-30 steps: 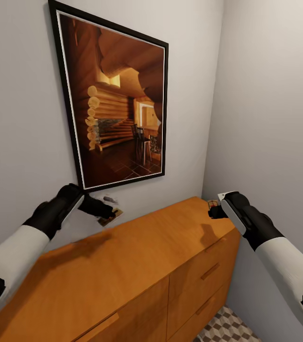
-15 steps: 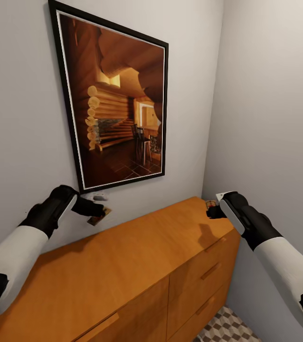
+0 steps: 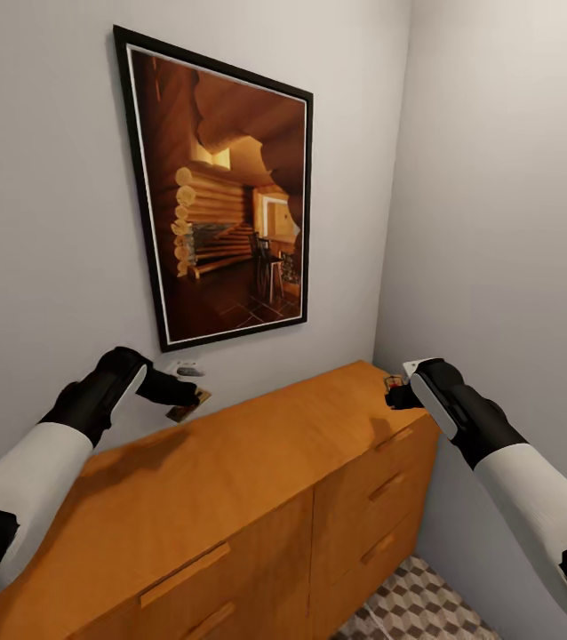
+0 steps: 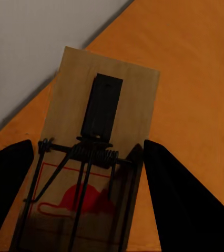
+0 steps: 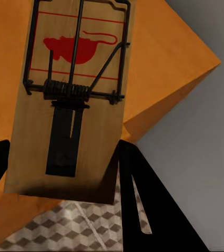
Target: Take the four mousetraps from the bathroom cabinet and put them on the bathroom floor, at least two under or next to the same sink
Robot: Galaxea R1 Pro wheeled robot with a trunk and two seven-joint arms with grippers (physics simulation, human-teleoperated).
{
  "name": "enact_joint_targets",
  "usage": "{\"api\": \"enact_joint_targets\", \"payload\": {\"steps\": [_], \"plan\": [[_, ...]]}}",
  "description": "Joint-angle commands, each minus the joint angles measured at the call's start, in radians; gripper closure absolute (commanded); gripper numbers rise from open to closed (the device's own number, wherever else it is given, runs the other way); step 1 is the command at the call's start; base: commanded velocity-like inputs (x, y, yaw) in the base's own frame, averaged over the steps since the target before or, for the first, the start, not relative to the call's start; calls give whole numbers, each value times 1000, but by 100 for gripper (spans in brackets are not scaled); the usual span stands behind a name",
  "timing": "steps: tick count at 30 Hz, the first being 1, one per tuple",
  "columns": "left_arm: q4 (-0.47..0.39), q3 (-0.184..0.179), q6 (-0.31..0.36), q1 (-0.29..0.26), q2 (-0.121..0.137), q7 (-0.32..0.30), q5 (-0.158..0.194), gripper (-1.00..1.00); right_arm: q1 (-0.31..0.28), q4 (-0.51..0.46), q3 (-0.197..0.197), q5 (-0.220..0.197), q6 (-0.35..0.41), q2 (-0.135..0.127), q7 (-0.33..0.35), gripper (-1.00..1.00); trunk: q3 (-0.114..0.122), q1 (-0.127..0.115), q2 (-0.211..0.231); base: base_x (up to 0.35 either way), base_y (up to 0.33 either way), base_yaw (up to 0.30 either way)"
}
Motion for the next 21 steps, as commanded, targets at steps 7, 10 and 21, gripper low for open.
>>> {"api": "enact_joint_targets", "payload": {"steps": [7,10,21], "plan": [[1,-5,5,-1,0,4,8,100,-1,-1,4,-14,2,-1,-9,100,-1,-1,-1,-312,0,0],[3,-5,4,-1,0,4,8,100,-1,-1,4,-15,2,-1,-9,100,-1,-1,-1,-117,0,0],[5,-6,2,-1,-5,4,7,100,-1,-1,4,-15,2,-1,-9,100,-1,-1,-1,-18,0,0]]}}
